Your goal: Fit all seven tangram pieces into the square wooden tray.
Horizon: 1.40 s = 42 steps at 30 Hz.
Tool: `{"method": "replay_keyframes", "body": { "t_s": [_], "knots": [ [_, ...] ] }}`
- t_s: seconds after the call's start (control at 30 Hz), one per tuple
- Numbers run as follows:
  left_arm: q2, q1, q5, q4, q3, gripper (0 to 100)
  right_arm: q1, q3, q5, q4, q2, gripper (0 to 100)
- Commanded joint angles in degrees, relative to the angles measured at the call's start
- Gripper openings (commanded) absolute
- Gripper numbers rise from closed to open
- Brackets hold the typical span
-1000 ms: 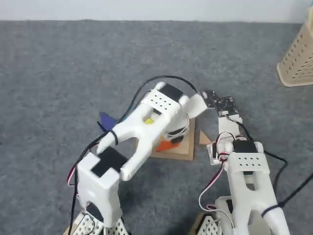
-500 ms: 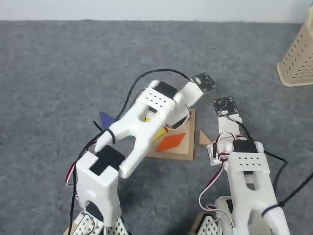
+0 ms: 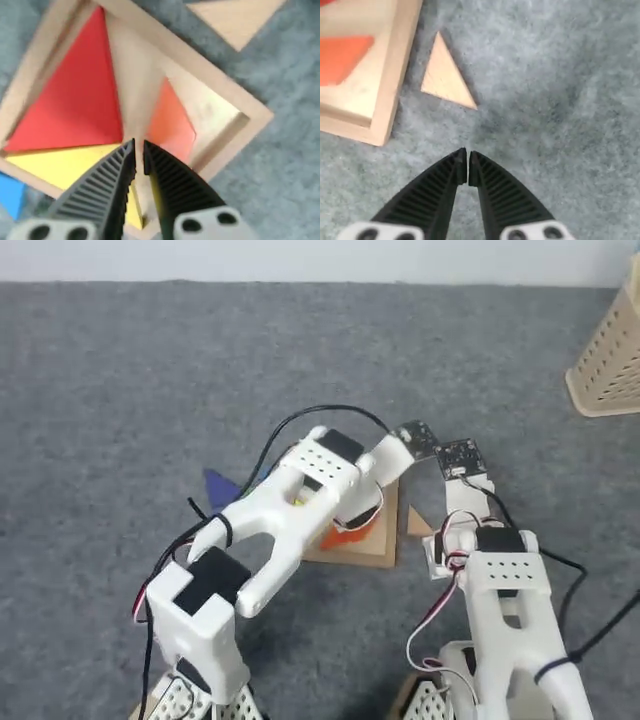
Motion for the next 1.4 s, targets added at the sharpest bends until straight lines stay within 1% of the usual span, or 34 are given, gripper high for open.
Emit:
{"method": "replay_keyframes", "body": {
  "t_s": [0.0,0.1,0.4,0.53,0.67,0.77,0.87,0.97,1.03,1.17,1.27,1.37],
  "knots": [
    [-3.34,0.35,0.97,-3.16,0.92,2,2.68,-0.44,0.7,-0.84,-0.4,0.7],
    [-3.69,1.23,0.97,-3.08,0.92,2,6.37,-0.44,-0.26,-1.01,-0.4,0.6],
    [-2.55,3.43,0.62,-3.08,2.86,2,5.32,-0.26,-0.18,-1.71,-0.22,0.6],
    [-2.99,3.34,-2.37,-2.81,6.73,2,5.32,-0.26,-0.18,-1.71,-0.22,0.6],
    [-5.45,2.2,-4.4,-3.08,11.03,2,5.32,-0.26,-0.18,-1.71,-0.13,0.6],
    [-7.3,0.09,-6.51,-2.99,13.14,2,5.32,-0.26,-0.18,-1.89,-0.04,0.6],
    [-9.67,-1.49,-7.12,-2.46,12.97,2,5.32,-0.26,-0.18,-1.89,-0.04,0.6],
    [-13.89,-0.88,-6.24,-1.49,10.68,3,5.32,-0.26,-0.26,-1.89,-0.04,0.6],
    [-15.65,0.26,-3.78,-1.58,8.75,6,5.32,-0.26,-0.35,-1.98,-0.04,0.6],
    [-15.91,1.67,-0.97,-4.48,6.46,17,5.32,-0.26,-0.35,-1.98,-0.13,0.6],
    [-15.82,2.2,-0.79,-6.86,6.64,18,5.32,-0.26,-0.26,-1.98,-0.22,0.6],
    [-13.1,2.2,-0.97,-7.47,5.67,18,5.32,-0.26,-0.26,-1.89,-0.31,0.6]
  ]
}}
